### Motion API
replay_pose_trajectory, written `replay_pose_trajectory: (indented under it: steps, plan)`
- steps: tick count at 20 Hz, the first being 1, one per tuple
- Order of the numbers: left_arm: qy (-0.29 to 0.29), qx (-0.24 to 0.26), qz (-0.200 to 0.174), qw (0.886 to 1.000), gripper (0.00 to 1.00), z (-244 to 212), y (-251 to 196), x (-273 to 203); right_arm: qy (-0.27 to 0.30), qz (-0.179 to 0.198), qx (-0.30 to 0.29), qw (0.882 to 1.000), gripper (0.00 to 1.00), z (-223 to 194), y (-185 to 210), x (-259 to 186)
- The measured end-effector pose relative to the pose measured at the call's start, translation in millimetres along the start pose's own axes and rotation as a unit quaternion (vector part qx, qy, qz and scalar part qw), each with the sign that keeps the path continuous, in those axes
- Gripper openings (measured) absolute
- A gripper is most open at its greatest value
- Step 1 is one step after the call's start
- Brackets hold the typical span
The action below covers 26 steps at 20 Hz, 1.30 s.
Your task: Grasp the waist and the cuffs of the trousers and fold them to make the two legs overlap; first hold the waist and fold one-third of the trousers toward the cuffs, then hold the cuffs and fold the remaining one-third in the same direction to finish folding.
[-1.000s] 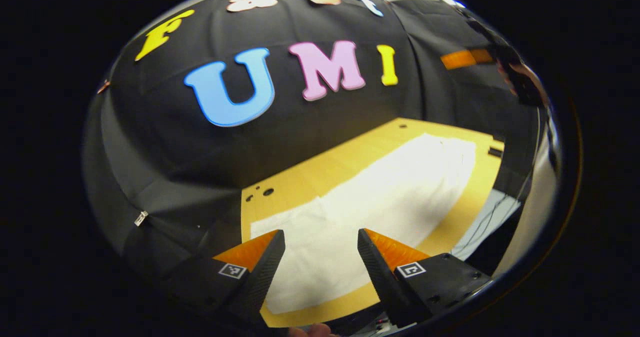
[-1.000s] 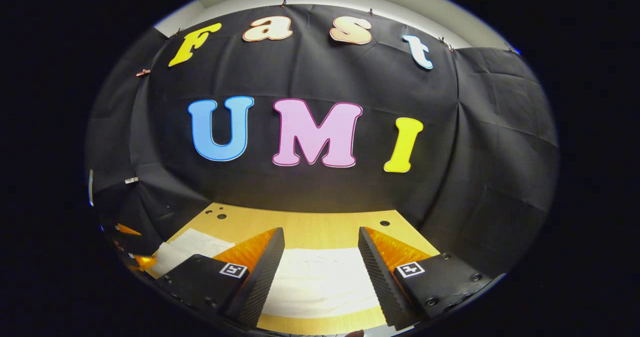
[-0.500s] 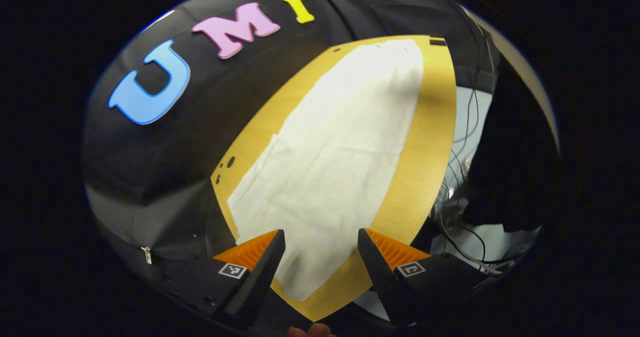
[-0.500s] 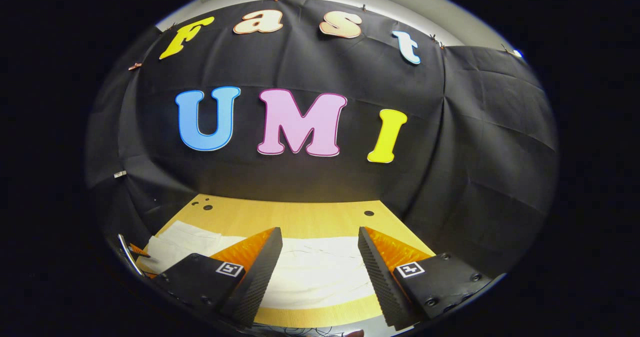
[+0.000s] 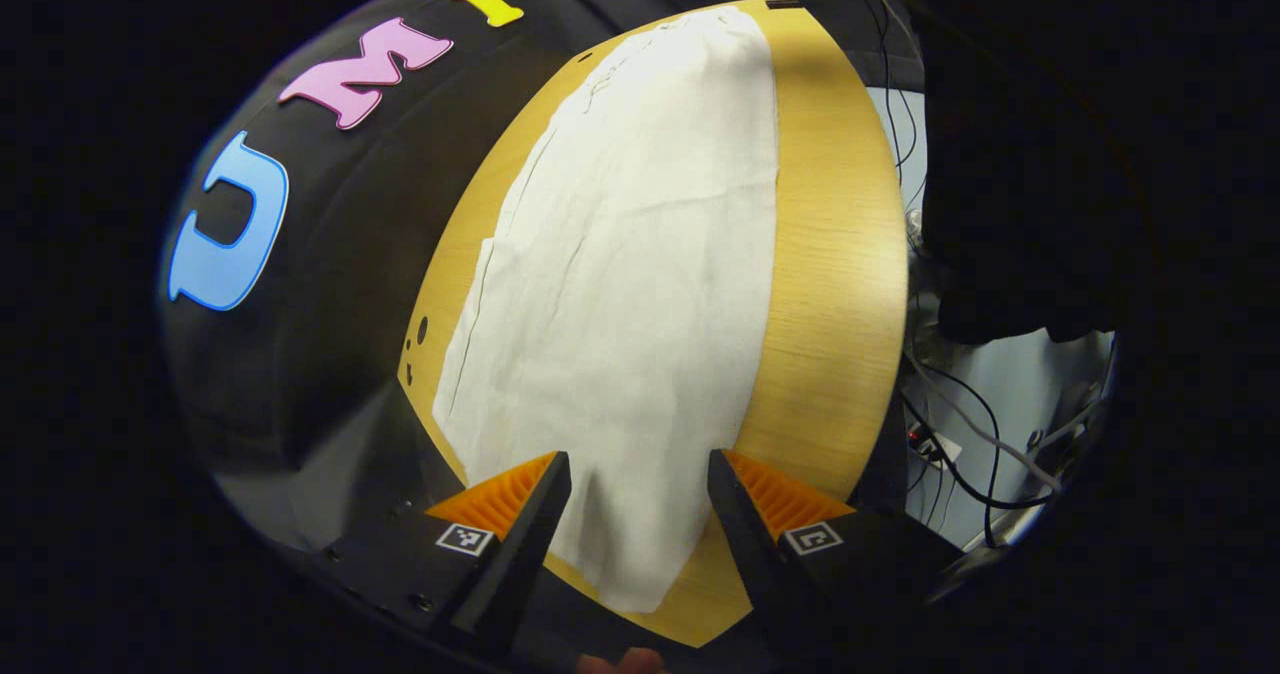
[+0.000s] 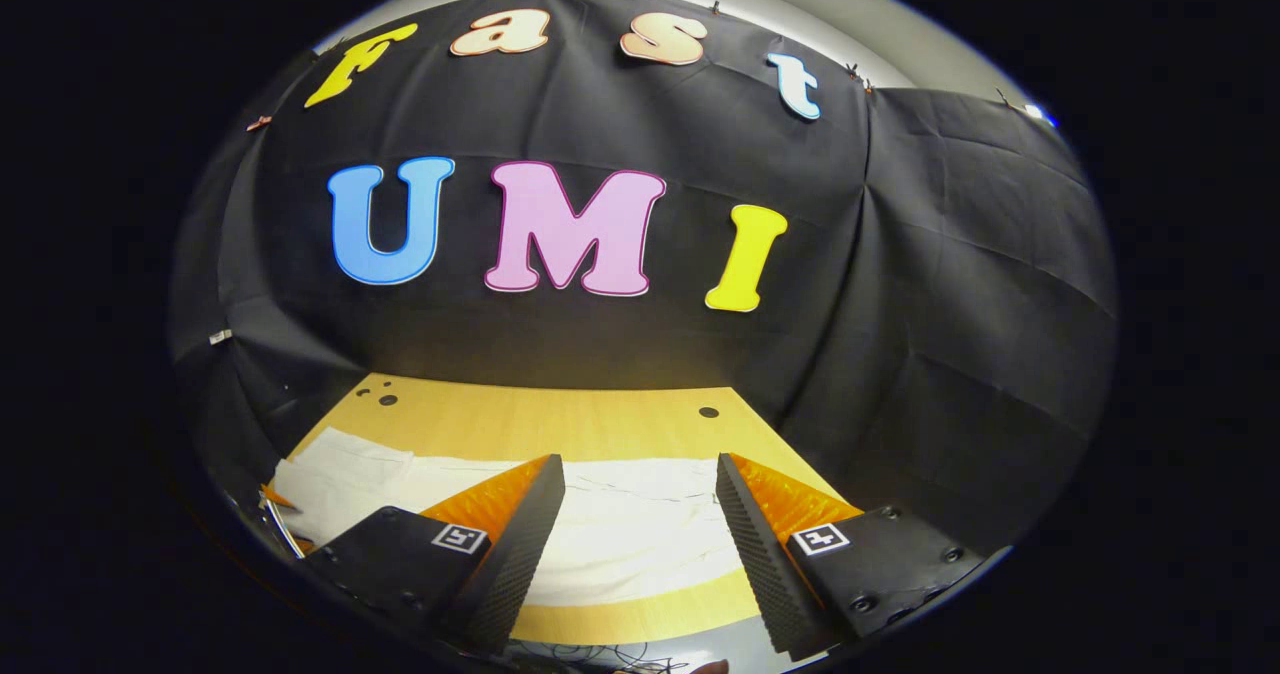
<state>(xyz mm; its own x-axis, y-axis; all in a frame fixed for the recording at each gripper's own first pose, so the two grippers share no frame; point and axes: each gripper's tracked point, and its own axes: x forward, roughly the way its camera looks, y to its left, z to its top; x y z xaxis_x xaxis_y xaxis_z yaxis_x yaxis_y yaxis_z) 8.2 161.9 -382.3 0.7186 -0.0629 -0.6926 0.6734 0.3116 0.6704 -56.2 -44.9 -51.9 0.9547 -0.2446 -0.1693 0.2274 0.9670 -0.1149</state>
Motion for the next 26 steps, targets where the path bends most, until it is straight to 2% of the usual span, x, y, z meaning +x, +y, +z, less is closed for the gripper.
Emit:
replay_pose_trajectory:
  steps: [4, 7, 9, 10, 12, 14, 15, 17, 19, 23, 26]
  plan:
    - [0.018, 0.036, 0.024, 0.999, 0.9, 4, 21, 18, 0.018, -0.007, -0.046, 0.999, 0.94, -17, -18, 6]
    - [0.034, 0.049, 0.013, 0.998, 0.88, 6, 28, 31, 0.046, 0.011, -0.066, 0.997, 0.94, -36, -22, 17]
    - [0.053, 0.04, -0.007, 0.998, 0.78, 3, 28, 41, 0.057, 0.023, -0.085, 0.995, 0.94, -45, -27, 28]
    - [0.061, 0.034, -0.02, 0.997, 0.65, 2, 26, 44, 0.063, 0.031, -0.096, 0.993, 0.94, -50, -30, 35]
    - [0.072, 0.029, -0.029, 0.997, 0.26, 2, 26, 53, 0.08, 0.052, -0.124, 0.988, 0.94, -65, -36, 49]
    - [0.075, 0.031, -0.029, 0.996, 0.09, 5, 28, 55, 0.09, 0.066, -0.163, 0.98, 0.94, -82, -47, 61]
    - [0.079, 0.027, -0.028, 0.996, 0.07, 3, 29, 56, 0.094, 0.07, -0.188, 0.975, 0.94, -93, -52, 67]
    - [0.088, 0.021, -0.025, 0.996, 0.06, 3, 31, 57, 0.102, 0.078, -0.246, 0.961, 0.94, -115, -65, 80]
    - [0.092, 0.019, -0.023, 0.995, 0.06, 3, 32, 59, 0.108, 0.096, -0.306, 0.941, 0.94, -144, -68, 88]
    - [0.095, 0.008, -0.025, 0.995, 0.06, 3, 31, 60, 0.12, 0.144, -0.409, 0.893, 0.94, -200, -76, 101]
    - [0.102, 0.007, -0.021, 0.995, 0.06, 3, 32, 61, 0.141, 0.174, -0.461, 0.858, 0.94, -243, -90, 111]
